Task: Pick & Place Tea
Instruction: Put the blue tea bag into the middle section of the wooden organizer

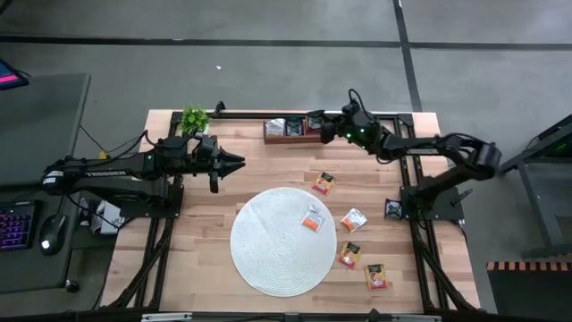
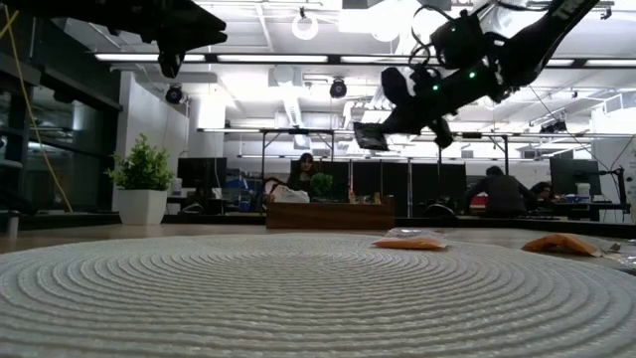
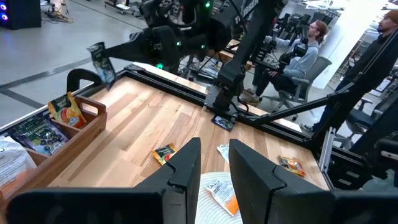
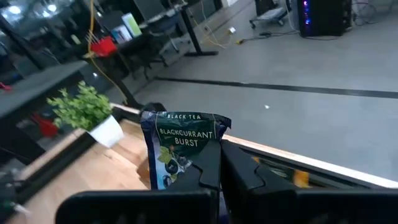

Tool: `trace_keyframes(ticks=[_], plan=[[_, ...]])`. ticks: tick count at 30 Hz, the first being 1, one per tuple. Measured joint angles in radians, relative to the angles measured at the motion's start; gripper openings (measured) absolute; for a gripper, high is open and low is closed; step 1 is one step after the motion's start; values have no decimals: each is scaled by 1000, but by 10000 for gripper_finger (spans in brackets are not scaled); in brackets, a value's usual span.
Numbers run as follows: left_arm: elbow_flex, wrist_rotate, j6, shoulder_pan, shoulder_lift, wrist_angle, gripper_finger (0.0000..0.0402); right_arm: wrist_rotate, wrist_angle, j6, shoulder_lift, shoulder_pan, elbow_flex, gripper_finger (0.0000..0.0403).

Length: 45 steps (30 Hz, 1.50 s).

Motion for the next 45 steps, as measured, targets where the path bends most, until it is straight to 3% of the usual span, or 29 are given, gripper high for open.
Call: trace_keyframes(ticks=[9, 17, 35, 45], plan=[[0, 0, 0, 0, 0, 0, 83, 21, 176, 55, 169, 8, 5, 0], [0, 0, 0, 0, 0, 0, 83, -7, 165, 64, 324, 19, 150, 0], [0, 0, 0, 0, 0, 0, 83, 12, -237, 106, 458, 20, 419, 0], [0, 0, 0, 0, 0, 0, 83, 15, -318, 130, 471, -3, 449, 0]])
